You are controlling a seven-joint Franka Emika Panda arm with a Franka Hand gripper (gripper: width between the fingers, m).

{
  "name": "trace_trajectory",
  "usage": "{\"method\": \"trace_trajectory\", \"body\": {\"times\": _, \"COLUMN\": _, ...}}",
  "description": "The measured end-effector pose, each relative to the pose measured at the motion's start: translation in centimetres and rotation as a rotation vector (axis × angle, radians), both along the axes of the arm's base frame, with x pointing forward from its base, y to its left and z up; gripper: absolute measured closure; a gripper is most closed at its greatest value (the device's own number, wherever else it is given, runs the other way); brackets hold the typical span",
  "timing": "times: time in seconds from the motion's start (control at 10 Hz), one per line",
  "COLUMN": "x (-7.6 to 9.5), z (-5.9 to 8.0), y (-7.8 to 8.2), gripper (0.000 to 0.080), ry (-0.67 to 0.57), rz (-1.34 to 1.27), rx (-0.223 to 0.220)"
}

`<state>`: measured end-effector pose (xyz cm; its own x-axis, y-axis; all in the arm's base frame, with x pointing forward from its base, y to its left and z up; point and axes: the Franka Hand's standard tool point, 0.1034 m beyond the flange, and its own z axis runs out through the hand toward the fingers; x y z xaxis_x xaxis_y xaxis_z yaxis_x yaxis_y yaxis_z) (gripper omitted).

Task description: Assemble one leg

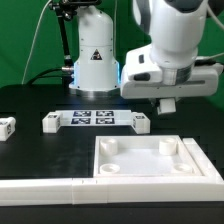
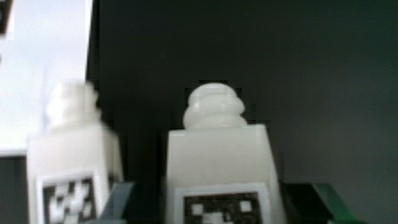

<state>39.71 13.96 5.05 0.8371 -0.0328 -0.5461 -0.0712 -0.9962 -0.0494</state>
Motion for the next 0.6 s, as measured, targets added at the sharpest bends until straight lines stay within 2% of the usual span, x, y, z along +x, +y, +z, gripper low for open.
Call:
{"method": "trace_trajectory", "body": {"times": 0.2, "x": 2.6, "z": 2.6, "y": -0.7, "gripper": 0.0512, "ry": -0.182, "rz": 0.027, "rx": -0.013}}
{"method": "trace_trajectory", "body": {"times": 0.3, "x": 3.4, "z": 3.8, "y": -0.8, "gripper": 0.0512, "ry": -0.255, "rz": 0.037, "rx": -0.018}}
{"method": "trace_trajectory", "body": {"times": 0.4, "x": 3.8, "z": 4.3, "y": -0.6, "gripper": 0.0512, "ry": -0.284, "rz": 0.042, "rx": -0.018}}
{"method": "trace_trajectory", "body": {"times": 0.5, "x": 4.6, "z": 3.9, "y": -0.2, "gripper": 0.0512, "ry": -0.408, "rz": 0.033, "rx": -0.006}}
{"method": "trace_trajectory", "body": {"times": 0.6, "x": 4.1, "z": 3.7, "y": -0.3, "gripper": 0.0512, "ry": -0.461, "rz": 0.034, "rx": -0.004}}
